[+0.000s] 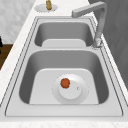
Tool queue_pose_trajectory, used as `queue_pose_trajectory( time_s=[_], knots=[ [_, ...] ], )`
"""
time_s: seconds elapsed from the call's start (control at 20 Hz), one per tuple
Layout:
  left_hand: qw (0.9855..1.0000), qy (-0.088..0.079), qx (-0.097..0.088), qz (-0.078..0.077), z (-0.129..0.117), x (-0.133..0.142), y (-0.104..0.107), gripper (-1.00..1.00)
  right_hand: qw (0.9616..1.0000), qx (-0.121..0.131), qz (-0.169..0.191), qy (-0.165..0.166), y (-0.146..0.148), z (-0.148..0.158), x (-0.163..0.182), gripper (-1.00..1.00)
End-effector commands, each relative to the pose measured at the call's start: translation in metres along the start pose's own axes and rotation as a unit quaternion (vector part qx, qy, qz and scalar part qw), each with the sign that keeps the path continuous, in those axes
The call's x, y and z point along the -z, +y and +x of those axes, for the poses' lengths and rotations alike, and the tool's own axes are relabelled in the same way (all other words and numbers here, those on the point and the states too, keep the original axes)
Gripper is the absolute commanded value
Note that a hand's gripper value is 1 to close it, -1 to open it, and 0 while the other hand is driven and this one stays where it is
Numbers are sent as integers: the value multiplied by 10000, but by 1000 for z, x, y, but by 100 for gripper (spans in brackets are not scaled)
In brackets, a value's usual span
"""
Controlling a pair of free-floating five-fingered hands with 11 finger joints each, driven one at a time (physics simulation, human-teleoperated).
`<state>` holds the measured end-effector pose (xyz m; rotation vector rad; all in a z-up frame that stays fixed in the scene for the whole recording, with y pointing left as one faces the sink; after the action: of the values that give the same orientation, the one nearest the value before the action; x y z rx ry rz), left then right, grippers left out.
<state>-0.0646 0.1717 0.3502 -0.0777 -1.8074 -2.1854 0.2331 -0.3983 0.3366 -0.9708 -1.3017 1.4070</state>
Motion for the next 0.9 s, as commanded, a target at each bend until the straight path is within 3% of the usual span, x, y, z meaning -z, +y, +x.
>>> queue_pose_trajectory(
  time_s=[0.0, 0.85],
  knots=[
    [10000, 0, 0, 0, 0, 0, 0, 0, 9999, 9, 90, -101, 9, -26, -5, 100],
    [10000, 0, 0, 0, 0, 0, 0, 0, 9998, 26, 154, -119, 59, -142, -25, 100]
  ],
)
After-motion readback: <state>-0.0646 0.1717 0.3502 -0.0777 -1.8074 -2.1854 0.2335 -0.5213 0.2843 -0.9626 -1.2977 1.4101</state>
